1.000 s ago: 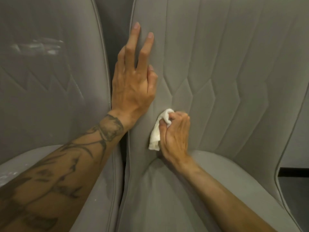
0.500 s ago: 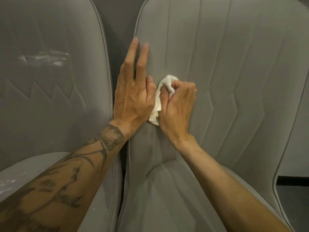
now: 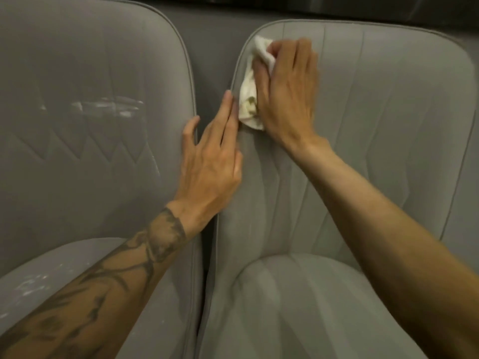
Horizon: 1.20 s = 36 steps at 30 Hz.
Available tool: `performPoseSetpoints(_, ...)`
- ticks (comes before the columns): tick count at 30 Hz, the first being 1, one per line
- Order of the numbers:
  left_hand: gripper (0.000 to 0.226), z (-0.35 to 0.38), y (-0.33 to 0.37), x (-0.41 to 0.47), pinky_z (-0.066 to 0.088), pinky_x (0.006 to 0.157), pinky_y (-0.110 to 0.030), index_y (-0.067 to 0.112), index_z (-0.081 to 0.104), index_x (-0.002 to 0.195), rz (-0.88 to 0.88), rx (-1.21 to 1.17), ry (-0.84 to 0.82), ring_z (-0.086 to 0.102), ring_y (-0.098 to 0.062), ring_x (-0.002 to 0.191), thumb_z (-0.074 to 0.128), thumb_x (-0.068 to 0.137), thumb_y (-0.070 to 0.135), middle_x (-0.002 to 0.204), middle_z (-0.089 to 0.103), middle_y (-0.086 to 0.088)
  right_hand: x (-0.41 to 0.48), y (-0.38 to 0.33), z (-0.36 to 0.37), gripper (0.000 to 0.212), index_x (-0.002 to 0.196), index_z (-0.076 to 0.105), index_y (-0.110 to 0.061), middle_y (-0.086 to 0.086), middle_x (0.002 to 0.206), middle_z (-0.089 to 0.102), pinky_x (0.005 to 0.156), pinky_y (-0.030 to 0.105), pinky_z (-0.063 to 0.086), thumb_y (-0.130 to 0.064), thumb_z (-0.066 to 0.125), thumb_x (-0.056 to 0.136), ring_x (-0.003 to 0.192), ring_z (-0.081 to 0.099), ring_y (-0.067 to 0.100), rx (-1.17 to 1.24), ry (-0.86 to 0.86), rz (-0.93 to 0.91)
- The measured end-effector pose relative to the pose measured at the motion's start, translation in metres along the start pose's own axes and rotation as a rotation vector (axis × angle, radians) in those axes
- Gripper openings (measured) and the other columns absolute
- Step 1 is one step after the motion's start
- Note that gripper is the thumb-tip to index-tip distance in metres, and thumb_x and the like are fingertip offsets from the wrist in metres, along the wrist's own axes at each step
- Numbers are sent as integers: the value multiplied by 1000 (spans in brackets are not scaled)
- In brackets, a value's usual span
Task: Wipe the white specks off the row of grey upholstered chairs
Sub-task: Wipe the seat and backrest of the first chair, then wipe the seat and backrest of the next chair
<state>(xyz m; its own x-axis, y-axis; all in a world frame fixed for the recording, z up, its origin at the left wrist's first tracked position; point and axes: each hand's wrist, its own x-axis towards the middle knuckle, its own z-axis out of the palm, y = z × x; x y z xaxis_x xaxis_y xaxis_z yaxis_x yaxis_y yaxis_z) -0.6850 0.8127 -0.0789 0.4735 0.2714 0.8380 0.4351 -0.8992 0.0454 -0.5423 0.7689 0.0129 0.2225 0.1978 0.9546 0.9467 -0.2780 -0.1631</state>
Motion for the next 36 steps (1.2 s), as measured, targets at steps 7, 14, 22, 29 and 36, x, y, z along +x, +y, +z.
performPoseSetpoints(7,63,-4,-24,-32,12,130,-53,0,29,161,79,39,-88,19,-28,160,42,105,26,169,29,-15,-63,-20,-6,27,107,59,-10,12,105,55,81,40,40,-34,49,99,94,51,28,12,-215,-124)
performPoseSetpoints(14,70,-5,-23,-68,7,132,-50,3,21,163,74,76,-178,21,-23,159,41,107,40,169,30,-10,-25,-21,7,28,105,57,-12,11,106,55,77,39,40,-37,46,98,93,51,27,-49,-151,-107)
performPoseSetpoints(22,47,-22,-13,-130,25,127,-54,-2,56,141,58,-82,-205,38,-30,152,48,100,20,146,59,-16,-174,-36,-23,16,106,54,-14,9,101,51,79,42,42,-28,54,97,90,47,27,105,-408,-45)
performPoseSetpoints(29,55,-39,-11,-156,28,126,-52,2,47,152,47,-56,-404,35,-25,154,41,103,26,156,51,-11,-52,-30,-5,25,101,55,-9,14,102,54,75,43,44,-33,48,99,89,51,31,-23,-195,-27)
performPoseSetpoints(36,52,-51,-7,-167,14,131,-40,6,44,155,-15,-182,-457,29,-22,157,47,104,21,159,47,-8,-161,-35,-22,21,102,55,-8,13,99,52,76,42,43,-28,51,99,89,50,31,92,-324,19)
